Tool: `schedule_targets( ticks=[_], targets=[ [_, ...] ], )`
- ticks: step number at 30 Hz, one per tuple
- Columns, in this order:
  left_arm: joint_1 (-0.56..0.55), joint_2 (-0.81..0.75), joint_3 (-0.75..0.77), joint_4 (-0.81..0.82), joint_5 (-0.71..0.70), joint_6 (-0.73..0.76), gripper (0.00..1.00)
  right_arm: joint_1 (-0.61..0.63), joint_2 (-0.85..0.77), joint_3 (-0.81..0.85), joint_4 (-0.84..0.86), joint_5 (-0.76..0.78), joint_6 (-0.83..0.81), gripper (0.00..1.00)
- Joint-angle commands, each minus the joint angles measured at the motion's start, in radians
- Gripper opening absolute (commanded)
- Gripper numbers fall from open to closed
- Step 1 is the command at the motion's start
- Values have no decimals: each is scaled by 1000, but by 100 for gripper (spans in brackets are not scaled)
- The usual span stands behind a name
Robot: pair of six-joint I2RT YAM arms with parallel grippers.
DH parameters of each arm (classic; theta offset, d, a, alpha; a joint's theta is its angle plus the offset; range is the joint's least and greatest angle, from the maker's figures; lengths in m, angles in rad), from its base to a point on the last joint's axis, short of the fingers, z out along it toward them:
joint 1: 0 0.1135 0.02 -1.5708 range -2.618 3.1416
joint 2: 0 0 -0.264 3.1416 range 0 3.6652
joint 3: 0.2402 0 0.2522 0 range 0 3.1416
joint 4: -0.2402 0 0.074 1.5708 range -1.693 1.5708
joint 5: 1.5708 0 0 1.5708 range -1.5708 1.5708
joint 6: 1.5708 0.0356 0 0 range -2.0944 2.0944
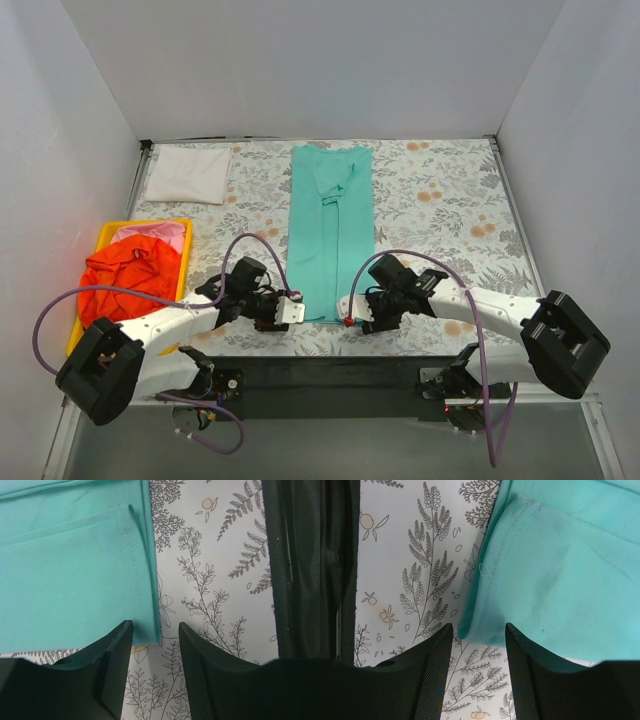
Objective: Fold and stack the t-shirts
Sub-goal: Fold the tshirt
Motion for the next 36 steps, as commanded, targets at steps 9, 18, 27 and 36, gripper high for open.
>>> schedule_targets(
  ticks=[9, 18, 27, 36],
  targets=[
    [-36, 97, -23, 102, -88, -14, 30, 4, 80, -36, 104, 35, 4, 43],
    [-76, 125, 23, 152, -108, -53, 0, 12, 91, -3, 113, 46, 49, 1],
    [-242, -33, 82, -25, -63, -167, 0, 86, -66, 51, -32, 24, 90, 1],
    [-118, -58, 280, -132, -60, -194, 0, 18, -130, 190, -117, 34, 9, 1]
  ],
)
